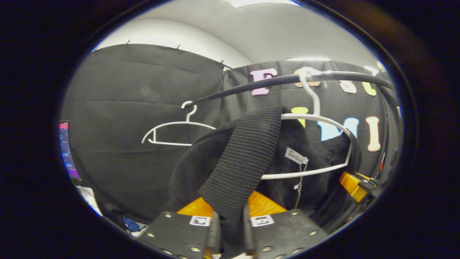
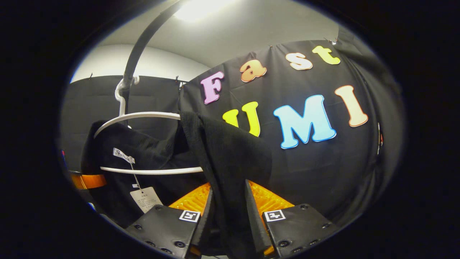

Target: Grasp the clothes on the hanger with both hands and then place them into the laundry hamper below.

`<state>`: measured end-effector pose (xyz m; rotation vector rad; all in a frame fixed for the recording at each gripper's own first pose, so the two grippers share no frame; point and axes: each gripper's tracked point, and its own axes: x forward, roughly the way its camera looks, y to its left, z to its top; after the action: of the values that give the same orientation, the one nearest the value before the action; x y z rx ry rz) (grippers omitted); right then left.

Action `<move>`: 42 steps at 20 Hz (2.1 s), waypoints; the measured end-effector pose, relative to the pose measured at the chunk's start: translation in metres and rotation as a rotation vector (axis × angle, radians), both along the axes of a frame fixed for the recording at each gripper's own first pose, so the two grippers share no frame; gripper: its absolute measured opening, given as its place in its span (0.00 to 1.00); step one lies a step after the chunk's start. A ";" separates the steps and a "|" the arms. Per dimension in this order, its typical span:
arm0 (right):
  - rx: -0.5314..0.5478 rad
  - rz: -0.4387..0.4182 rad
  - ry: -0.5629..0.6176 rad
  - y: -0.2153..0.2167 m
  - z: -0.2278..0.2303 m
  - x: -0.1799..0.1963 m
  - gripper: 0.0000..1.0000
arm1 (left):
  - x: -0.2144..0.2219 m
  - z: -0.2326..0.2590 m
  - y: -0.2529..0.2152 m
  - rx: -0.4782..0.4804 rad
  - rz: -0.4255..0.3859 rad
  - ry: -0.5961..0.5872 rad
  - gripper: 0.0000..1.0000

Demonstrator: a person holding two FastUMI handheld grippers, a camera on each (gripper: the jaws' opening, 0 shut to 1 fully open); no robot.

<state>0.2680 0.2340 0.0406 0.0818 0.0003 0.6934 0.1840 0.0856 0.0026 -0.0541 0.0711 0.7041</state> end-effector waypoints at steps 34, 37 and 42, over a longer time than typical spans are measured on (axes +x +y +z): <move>0.178 -0.172 -0.067 -0.058 0.052 0.060 0.00 | -0.057 0.086 0.039 0.105 -0.098 -0.113 0.03; 0.163 -0.167 -0.096 -0.050 0.052 0.063 0.00 | -0.056 0.089 0.053 0.142 -0.107 -0.084 0.03; 0.149 -0.150 -0.103 -0.043 0.047 0.068 0.04 | -0.059 0.082 0.077 0.065 -0.164 -0.105 0.02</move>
<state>0.3364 0.1915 0.0875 0.1869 -0.1549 0.5468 0.1247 0.1625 0.0845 -0.0223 -0.0478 0.5381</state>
